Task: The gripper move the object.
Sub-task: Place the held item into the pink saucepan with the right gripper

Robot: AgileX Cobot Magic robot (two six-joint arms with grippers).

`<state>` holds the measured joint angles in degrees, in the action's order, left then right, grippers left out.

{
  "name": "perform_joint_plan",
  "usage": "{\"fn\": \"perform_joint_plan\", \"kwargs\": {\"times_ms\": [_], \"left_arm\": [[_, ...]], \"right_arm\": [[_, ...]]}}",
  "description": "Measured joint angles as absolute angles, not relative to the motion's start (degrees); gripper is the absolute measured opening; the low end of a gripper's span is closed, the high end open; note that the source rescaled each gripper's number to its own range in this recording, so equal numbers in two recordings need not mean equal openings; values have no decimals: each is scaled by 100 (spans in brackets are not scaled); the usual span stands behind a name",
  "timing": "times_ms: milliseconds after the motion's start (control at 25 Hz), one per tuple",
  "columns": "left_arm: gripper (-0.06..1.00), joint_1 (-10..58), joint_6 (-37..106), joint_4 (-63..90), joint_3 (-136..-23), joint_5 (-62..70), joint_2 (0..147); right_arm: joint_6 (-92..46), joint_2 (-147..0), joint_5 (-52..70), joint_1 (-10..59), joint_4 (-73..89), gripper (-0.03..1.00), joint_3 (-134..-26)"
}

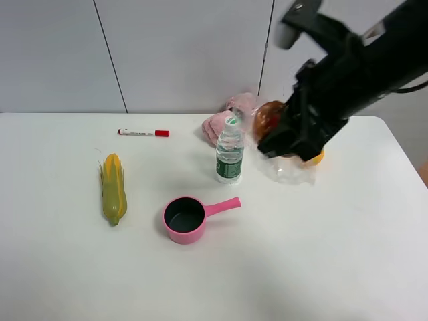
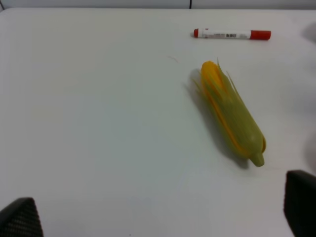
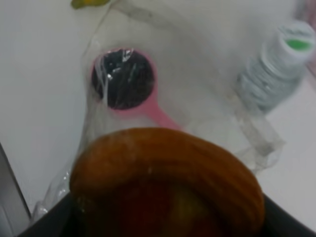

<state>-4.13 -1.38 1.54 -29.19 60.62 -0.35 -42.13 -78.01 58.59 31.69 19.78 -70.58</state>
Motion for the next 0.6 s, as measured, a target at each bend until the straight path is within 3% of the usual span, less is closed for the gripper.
{"fn": "perform_joint_plan", "kwargs": {"times_ms": [200,600], "left_arm": [[100,-413,-138,154,-2919,6062,-35],[100,-413,-138,154,-2919,6062,-35]], "right_arm": [[-4351,-8867,5025,4063,1651,0,-7186],[-4394,-10630,3754,4800,1597,0,-7186]]}}
